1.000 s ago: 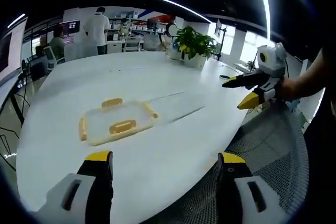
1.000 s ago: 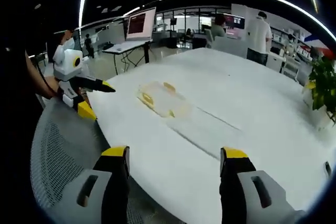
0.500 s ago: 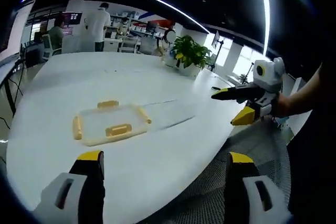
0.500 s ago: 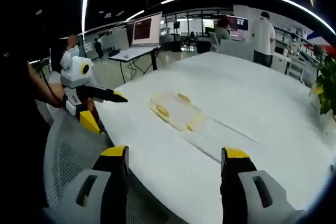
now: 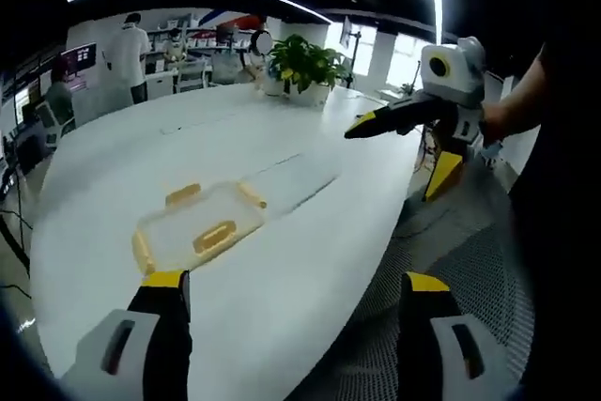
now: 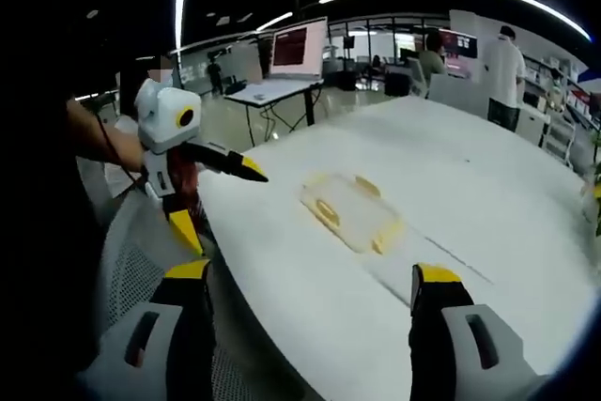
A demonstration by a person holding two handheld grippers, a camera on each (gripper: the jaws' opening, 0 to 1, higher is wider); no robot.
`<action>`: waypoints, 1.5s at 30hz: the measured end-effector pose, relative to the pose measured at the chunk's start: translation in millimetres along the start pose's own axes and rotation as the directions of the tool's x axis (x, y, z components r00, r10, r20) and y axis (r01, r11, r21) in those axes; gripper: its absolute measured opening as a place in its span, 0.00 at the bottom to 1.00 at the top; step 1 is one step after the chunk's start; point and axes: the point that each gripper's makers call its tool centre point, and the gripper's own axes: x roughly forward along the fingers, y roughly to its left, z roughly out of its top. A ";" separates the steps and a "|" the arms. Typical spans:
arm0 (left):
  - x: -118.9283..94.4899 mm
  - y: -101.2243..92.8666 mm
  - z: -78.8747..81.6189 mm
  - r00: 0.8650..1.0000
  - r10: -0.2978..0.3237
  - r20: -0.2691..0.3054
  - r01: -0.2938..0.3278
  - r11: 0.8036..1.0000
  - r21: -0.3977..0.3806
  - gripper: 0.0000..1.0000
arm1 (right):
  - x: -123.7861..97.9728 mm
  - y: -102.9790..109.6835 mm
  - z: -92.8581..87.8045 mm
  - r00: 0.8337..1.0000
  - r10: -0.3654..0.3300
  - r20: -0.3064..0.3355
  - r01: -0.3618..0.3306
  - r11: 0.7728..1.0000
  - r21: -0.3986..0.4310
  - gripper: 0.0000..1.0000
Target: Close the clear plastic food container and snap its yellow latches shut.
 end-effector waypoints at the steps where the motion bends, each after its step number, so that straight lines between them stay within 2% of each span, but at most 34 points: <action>1: 0.7 1.2 0.0 1.000 -0.005 -0.005 0.005 1.000 -0.003 0.90 | 1.1 0.2 1.2 1.000 0.001 0.003 -0.001 1.000 -0.002 0.84; 7: 1.5 11.7 -7.2 0.999 -0.025 -0.048 0.026 1.000 0.014 0.88 | 12.6 1.4 -0.6 1.000 0.010 -0.024 -0.010 1.000 -0.023 0.80; 10: 0.8 19.4 -11.8 0.996 -0.023 -0.083 0.030 0.995 0.093 0.88 | 17.8 -0.8 -0.1 0.999 0.008 -0.037 -0.009 0.999 -0.042 0.80; 12: 1.3 24.7 -13.3 0.995 -0.016 -0.098 0.027 0.994 0.110 0.89 | 19.6 -4.3 -2.9 0.998 -0.005 -0.064 0.001 0.998 -0.062 0.76; 20: 4.2 40.3 -21.0 0.987 -0.035 -0.154 0.060 0.986 0.156 0.85 | 28.8 -15.8 0.7 0.997 -0.012 -0.079 0.005 0.997 -0.082 0.74; 34: 7.8 75.7 -21.2 0.981 -0.028 -0.192 0.064 0.980 0.186 0.82 | 47.6 -24.9 8.6 0.995 0.010 -0.096 -0.019 0.995 -0.101 0.72; 45: 14.9 97.6 -21.8 0.971 -0.038 -0.236 0.091 0.971 0.220 0.81 | 62.2 -46.4 12.7 0.993 0.013 -0.114 -0.024 0.995 -0.094 0.70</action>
